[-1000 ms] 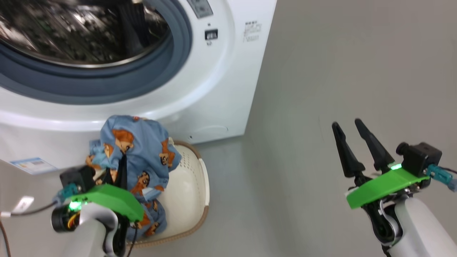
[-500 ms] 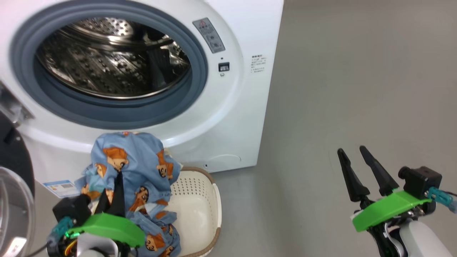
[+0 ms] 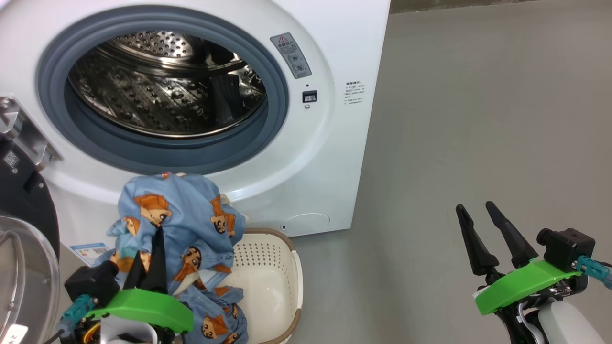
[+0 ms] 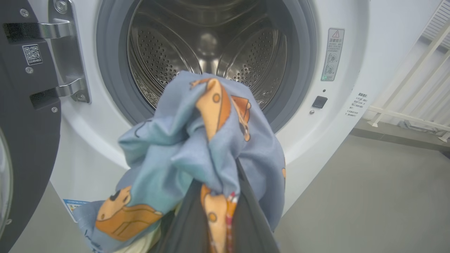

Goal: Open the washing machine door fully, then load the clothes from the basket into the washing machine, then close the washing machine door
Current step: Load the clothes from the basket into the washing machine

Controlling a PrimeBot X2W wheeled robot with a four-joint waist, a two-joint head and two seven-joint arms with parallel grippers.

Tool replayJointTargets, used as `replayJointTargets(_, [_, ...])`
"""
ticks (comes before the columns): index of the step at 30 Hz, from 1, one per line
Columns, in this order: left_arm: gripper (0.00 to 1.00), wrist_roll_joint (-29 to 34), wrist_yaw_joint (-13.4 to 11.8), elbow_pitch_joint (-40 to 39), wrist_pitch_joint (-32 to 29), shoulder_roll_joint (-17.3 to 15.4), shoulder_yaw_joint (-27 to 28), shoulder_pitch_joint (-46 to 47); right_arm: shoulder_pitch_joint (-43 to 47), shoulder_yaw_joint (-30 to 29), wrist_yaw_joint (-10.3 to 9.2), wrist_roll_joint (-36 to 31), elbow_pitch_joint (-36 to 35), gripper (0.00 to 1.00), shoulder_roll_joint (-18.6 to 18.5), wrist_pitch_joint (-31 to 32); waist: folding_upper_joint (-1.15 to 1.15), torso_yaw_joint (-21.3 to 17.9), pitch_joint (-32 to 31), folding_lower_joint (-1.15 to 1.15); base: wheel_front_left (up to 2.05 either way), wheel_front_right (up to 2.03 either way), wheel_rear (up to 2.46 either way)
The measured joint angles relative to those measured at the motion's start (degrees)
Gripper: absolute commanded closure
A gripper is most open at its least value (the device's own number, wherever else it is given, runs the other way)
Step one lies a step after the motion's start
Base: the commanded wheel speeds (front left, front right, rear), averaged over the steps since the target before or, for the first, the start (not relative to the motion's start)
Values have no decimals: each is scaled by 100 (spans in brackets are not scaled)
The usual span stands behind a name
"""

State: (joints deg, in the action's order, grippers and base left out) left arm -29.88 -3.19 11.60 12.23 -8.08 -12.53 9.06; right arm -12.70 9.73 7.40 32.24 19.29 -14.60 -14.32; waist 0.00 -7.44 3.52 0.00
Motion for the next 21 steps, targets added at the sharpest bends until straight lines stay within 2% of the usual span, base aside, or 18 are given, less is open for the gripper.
replayJointTargets(11, [100,18,-34,-41,-157,-101,-47,158,-4,3,0,0,-25,0,-5,0,0,-34,162,0,0,0,0])
replayJointTargets(16, [100,111,-38,194,-258,-131,-80,927,-27,8,0,0,-85,0,-3,0,0,-51,352,0,0,0,0])
replayJointTargets(21, [100,194,-62,761,-349,-127,-99,1821,-111,31,0,0,-127,0,14,1,0,-99,607,0,0,0,0])
